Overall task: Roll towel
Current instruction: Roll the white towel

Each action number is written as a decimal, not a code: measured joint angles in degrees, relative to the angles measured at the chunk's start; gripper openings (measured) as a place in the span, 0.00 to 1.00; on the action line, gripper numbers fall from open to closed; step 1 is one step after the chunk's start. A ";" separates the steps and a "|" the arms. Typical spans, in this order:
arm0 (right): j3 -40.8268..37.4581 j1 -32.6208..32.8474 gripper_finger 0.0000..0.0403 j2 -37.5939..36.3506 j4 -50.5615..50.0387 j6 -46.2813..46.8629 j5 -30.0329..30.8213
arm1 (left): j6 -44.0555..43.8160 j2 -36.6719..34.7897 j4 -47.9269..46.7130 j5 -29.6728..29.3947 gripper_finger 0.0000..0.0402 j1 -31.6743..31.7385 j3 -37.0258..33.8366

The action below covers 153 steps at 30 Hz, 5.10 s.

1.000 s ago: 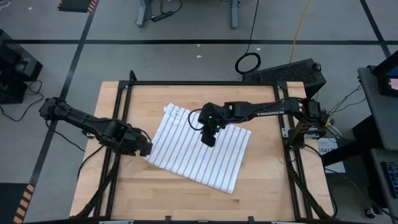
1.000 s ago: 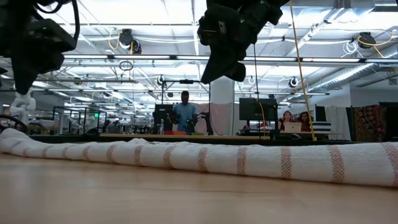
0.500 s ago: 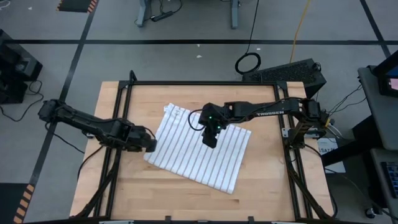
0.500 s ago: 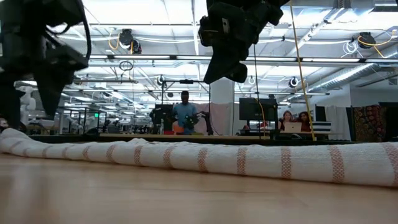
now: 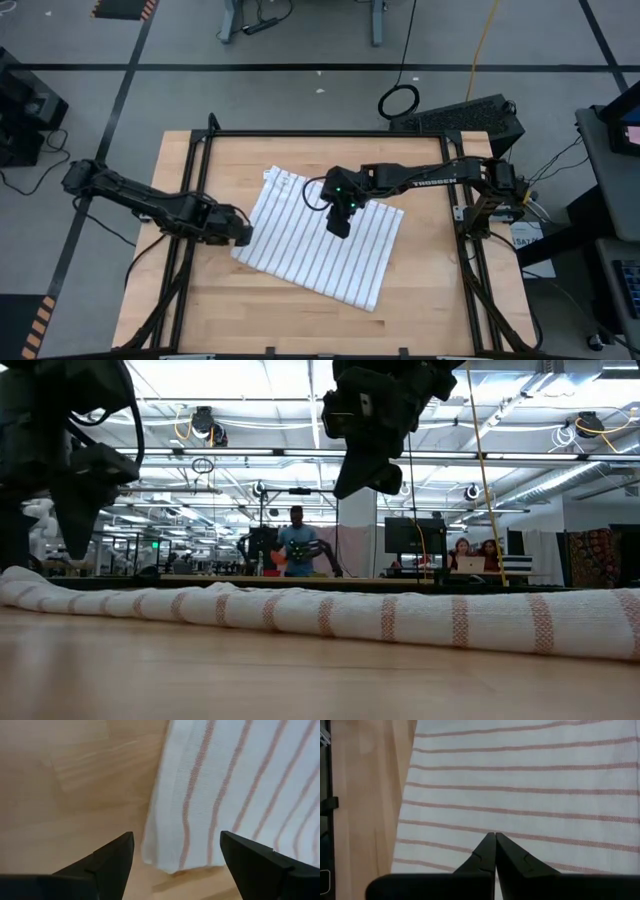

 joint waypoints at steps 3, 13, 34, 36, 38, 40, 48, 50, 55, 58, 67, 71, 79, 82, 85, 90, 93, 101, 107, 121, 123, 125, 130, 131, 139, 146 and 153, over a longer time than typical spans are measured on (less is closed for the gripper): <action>0.00 0.00 0.00 0.00 0.77 0.01 0.05 | 0.00 1.84 0.29 0.01 0.75 -0.06 0.00; 0.00 0.00 0.00 0.00 1.40 -0.69 0.23 | 1.50 7.85 4.03 2.37 0.71 -0.08 0.04; 0.00 0.00 0.00 0.02 2.31 0.82 -0.07 | 16.36 17.34 8.48 2.66 0.06 0.78 0.39; 0.00 0.00 0.00 0.02 2.39 2.81 -0.19 | 19.39 17.34 8.23 2.64 0.02 1.51 0.38; 0.00 0.00 0.00 0.02 2.46 4.59 -0.21 | 24.50 17.34 7.64 2.60 0.03 2.47 0.39; 0.00 0.00 0.00 0.02 2.50 5.70 -0.22 | 31.32 17.34 6.72 2.52 0.03 3.56 0.39; 2.41 -2.16 0.00 0.13 2.46 13.70 -0.17 | 45.34 17.25 4.57 2.90 0.02 6.96 0.39; 4.66 -4.08 0.00 0.52 2.38 16.39 -0.11 | 44.38 17.25 4.53 2.93 0.02 6.94 0.40; 11.83 -10.18 0.00 3.56 2.04 21.29 -0.67 | 43.94 17.34 4.21 2.87 0.02 7.04 1.01; 17.94 -13.27 0.03 7.39 2.27 18.82 -2.68 | 42.76 17.40 4.11 2.37 0.02 7.22 1.50; 43.64 -17.55 0.24 26.60 -6.10 -2.51 -7.45 | 38.58 17.38 4.45 2.26 0.02 7.20 1.60; 54.14 -19.39 0.34 36.52 -14.91 -11.19 -7.66 | 37.92 17.38 4.60 1.60 0.02 7.24 1.60; 56.85 -21.63 0.43 42.53 -17.58 -18.30 -7.71 | 31.00 17.36 4.93 1.39 0.02 7.55 1.64; 57.29 -21.28 0.41 41.61 -17.73 -17.70 -6.82 | 28.70 17.36 5.16 1.27 0.02 7.55 1.64; 57.11 -20.78 0.40 41.98 -22.66 -16.64 -7.95 | 27.83 17.36 5.53 1.20 0.03 7.55 1.64; 57.00 -18.09 0.40 41.23 -28.82 -18.56 -7.95 | 27.80 17.34 5.82 2.26 0.03 7.59 1.66; 57.11 -16.03 0.40 40.60 -29.05 -19.32 -7.87 | 27.85 17.31 5.86 2.47 0.03 7.59 1.70; 57.09 -10.65 0.40 40.70 -26.41 -18.84 2.83 | 27.89 17.31 5.93 2.29 0.03 7.57 1.73; 57.07 -9.28 0.40 40.85 -18.68 -11.39 5.48 | 27.91 17.31 5.93 2.27 0.03 7.57 1.73; 56.50 -14.59 0.40 45.13 -20.43 -2.46 5.95 | 31.42 17.31 5.90 2.25 0.03 7.55 1.74; 56.50 -14.87 0.40 45.18 -20.89 -1.70 6.28 | 31.44 17.31 5.93 2.25 0.03 7.55 1.75; 56.50 -15.15 0.40 45.16 -23.05 -0.03 5.66 | 31.48 17.31 5.93 2.23 0.03 7.53 1.75; 56.50 -14.55 0.40 45.16 -26.05 0.21 6.20 | 31.52 17.31 5.95 2.25 0.03 7.55 1.75; 56.50 -14.22 0.40 45.16 -25.73 -0.28 6.27 | 31.52 17.31 5.95 2.23 0.03 7.53 1.75; 56.50 -12.13 0.40 45.62 -27.46 -3.03 10.72 | 31.50 17.31 5.95 2.38 0.03 7.55 1.75; 56.50 -11.60 0.40 46.47 -30.06 -3.08 10.56 | 34.27 17.31 5.95 2.93 0.03 7.59 1.75; 56.50 -10.20 0.40 45.51 -33.30 -3.39 10.36 | 42.30 17.31 4.48 3.44 0.03 10.20 1.81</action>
